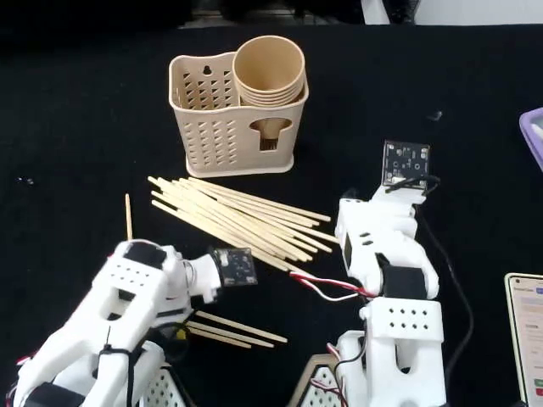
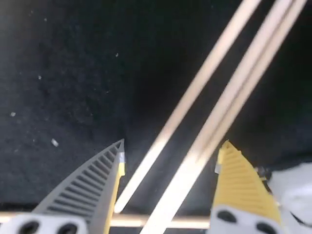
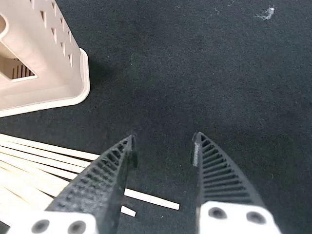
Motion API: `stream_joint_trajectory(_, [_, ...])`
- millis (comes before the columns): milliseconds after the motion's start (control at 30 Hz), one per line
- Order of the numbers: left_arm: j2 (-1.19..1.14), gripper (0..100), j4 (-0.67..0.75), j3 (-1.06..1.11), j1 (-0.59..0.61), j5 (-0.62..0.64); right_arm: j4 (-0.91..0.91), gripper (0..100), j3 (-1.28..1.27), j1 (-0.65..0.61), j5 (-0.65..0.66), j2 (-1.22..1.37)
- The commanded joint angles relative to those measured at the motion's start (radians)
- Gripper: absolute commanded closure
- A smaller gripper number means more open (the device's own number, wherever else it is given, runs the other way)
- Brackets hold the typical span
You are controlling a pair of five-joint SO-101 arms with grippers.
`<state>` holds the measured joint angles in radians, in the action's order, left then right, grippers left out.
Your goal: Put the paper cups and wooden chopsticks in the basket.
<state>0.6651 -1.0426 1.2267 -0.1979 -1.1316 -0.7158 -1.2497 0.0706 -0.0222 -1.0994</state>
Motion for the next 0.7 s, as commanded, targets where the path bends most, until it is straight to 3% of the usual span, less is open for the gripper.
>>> stream_joint_trajectory(0, [0.021, 70, 0.115, 0.041, -0.013, 0.035, 0.014, 80.9, 0.007, 0.014, -0.002, -0.025])
stream_joint_trajectory(133, [0.021, 74, 0.137, 0.042, -0.01, 0.035, 0.014, 80.9, 0.007, 0.014, -0.002, -0.025])
stream_joint_trajectory(400, [0.023, 98, 0.138, 0.035, -0.012, 0.035, 0.014, 80.9, 0.007, 0.014, -0.002, -0.025])
stream_joint_trajectory(667, [0.023, 96, 0.126, 0.036, -0.016, 0.035, 0.014, 80.9, 0.007, 0.014, -0.002, -0.025])
